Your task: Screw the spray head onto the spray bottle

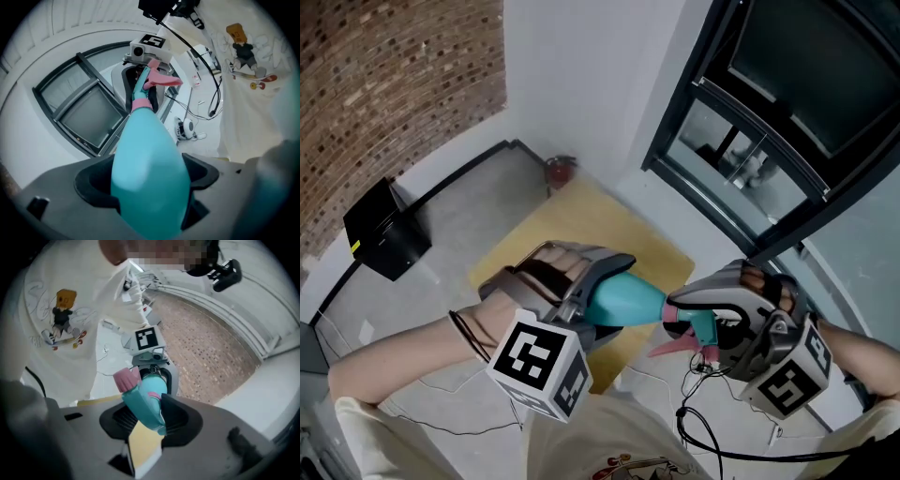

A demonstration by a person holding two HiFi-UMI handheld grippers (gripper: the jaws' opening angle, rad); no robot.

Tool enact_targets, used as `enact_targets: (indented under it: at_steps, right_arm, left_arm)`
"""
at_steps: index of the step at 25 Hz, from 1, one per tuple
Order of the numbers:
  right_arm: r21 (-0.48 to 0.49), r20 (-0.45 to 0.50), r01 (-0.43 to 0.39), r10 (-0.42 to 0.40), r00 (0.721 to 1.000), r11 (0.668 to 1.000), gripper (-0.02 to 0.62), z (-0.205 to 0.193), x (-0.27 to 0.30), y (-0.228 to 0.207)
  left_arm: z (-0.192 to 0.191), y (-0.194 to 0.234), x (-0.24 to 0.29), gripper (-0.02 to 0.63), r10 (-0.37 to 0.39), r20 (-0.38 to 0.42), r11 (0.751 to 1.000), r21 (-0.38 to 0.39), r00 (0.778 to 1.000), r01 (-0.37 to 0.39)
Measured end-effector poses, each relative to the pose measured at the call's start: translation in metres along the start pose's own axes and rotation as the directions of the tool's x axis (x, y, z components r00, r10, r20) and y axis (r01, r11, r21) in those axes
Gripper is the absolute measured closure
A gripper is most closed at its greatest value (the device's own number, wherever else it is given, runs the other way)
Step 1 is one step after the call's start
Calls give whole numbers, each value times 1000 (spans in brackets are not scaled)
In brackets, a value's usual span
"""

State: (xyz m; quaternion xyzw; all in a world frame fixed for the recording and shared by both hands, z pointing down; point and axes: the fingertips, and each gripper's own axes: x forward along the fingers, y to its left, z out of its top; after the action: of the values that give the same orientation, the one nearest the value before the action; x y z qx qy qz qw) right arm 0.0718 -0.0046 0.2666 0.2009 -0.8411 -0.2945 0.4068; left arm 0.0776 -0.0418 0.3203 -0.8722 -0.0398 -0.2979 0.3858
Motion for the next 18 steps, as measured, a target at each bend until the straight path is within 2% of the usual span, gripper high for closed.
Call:
enact_targets:
  at_steps: [2, 4, 5, 7, 10, 11, 12, 14, 15, 16, 18]
  right_arm:
    - [137, 9, -1, 0, 1000, 991, 465, -2, -1, -4]
    - [315, 6, 3, -6, 1000, 949, 465, -7, -2, -8]
    - [417, 12, 11, -17, 1000, 909, 465, -8, -3, -13]
    - [590, 51, 3, -41, 998, 808, 465, -8, -3, -24]
    - [746, 133, -81, -29, 991, 662, 465, -9, -5, -30]
    - [797, 163, -118, -23, 986, 593, 465, -11, -6, -30]
    - [853, 197, -159, -24, 980, 496, 465, -12, -6, -29]
    - [934, 270, -248, -53, 961, 258, 465, -15, -6, -29]
    - [945, 302, -289, -70, 951, 154, 465, -17, -6, -28]
    - [945, 325, -320, -85, 942, 68, 465, -19, -6, -28]
    - [934, 342, -350, -105, 934, -67, 465, -18, -3, -27]
  left_arm:
    - [-1, 9, -2, 178, 99, -19, 994, 52, 995, -97]
    - [0, 21, -6, 178, 217, -38, 970, 121, 975, -211]
    - [1, 27, -9, 178, 279, -50, 950, 159, 959, -268]
    - [0, 38, -13, 178, 388, -85, 902, 237, 918, -360]
    - [0, 47, -16, 178, 502, -104, 830, 337, 858, -445]
    - [1, 47, -16, 178, 529, -100, 808, 363, 843, -465]
    - [1, 48, -17, 178, 556, -93, 784, 388, 826, -484]
    - [2, 51, -21, 178, 614, -75, 727, 441, 786, -526]
    - [2, 53, -23, 178, 641, -66, 698, 466, 765, -544]
    - [2, 54, -24, 175, 660, -58, 676, 482, 749, -558]
    - [1, 53, -23, 172, 670, -46, 664, 483, 741, -571]
